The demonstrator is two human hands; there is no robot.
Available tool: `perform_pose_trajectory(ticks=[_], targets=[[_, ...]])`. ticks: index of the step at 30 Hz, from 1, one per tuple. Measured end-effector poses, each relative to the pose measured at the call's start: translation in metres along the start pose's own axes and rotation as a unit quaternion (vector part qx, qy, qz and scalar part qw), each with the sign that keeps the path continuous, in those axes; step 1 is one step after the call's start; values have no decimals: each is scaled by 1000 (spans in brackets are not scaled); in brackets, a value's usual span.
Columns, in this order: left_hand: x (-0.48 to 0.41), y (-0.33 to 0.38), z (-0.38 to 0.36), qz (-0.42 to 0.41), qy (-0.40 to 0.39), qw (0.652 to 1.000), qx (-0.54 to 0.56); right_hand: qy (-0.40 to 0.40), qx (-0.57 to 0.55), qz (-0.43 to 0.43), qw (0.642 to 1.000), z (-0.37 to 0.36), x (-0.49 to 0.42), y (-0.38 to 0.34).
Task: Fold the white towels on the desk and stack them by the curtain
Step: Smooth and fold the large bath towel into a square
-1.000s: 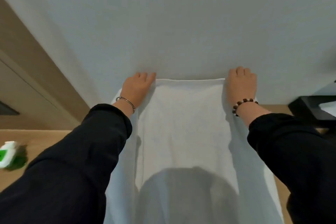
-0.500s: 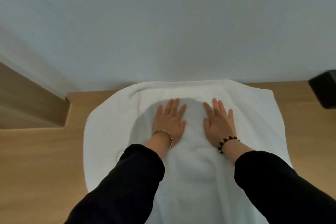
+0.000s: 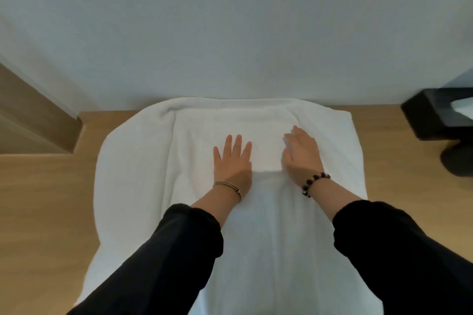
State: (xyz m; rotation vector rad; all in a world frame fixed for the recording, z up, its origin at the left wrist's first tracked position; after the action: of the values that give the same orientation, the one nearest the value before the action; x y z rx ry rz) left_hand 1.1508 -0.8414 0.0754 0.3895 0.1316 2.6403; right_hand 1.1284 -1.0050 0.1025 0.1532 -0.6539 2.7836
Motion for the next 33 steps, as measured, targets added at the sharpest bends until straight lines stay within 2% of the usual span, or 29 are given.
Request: perform_pose_trajectory(ticks=[2,4,8,10,14,18,21,25,27,31,33], targets=[[10,27,-7,5,-23,998,56,65,40,-26,997,23,22,24],[17,47,-19,15,-43,996,77,96,65,-87,989,39,31,55],[25,62,-41,18,-29,999,-21,143,-2,-228,963,66,33,115],[25,60,-42,23,-13,999,-27,130,-25,-293,947,69,30,138],[26,71,-39,-19,9,999,-48,20,-106,-367,924,52,18,162],[25,90,-37,-111,25,991,-72,3,-152,-370,916,50,7,165],[23,89,-38,-118,27,990,-69,10,-172,-363,916,49,-3,170],[21,88,-39,-112,29,992,-53,79,-253,-367,892,54,-12,184],[20,88,-40,-115,28,992,-45,93,-235,-351,902,57,-21,188],[17,86,-43,-118,18,992,-31,190,-183,-273,925,87,-45,192],[17,86,-43,-122,14,992,-32,190,-165,-246,936,91,-58,192]])
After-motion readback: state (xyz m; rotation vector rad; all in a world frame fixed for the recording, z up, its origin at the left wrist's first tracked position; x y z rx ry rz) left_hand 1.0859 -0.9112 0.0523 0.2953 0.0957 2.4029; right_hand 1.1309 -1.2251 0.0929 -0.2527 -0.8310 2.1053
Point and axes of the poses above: each hand's wrist, its own x-axis away from the middle knuckle, its own z-axis out of the back of the hand, y = z × x, the point moved 9 cm from there along -x, towards the middle knuckle, and after that the axes turned 3 degrees about -y, right-handed, at the moved point
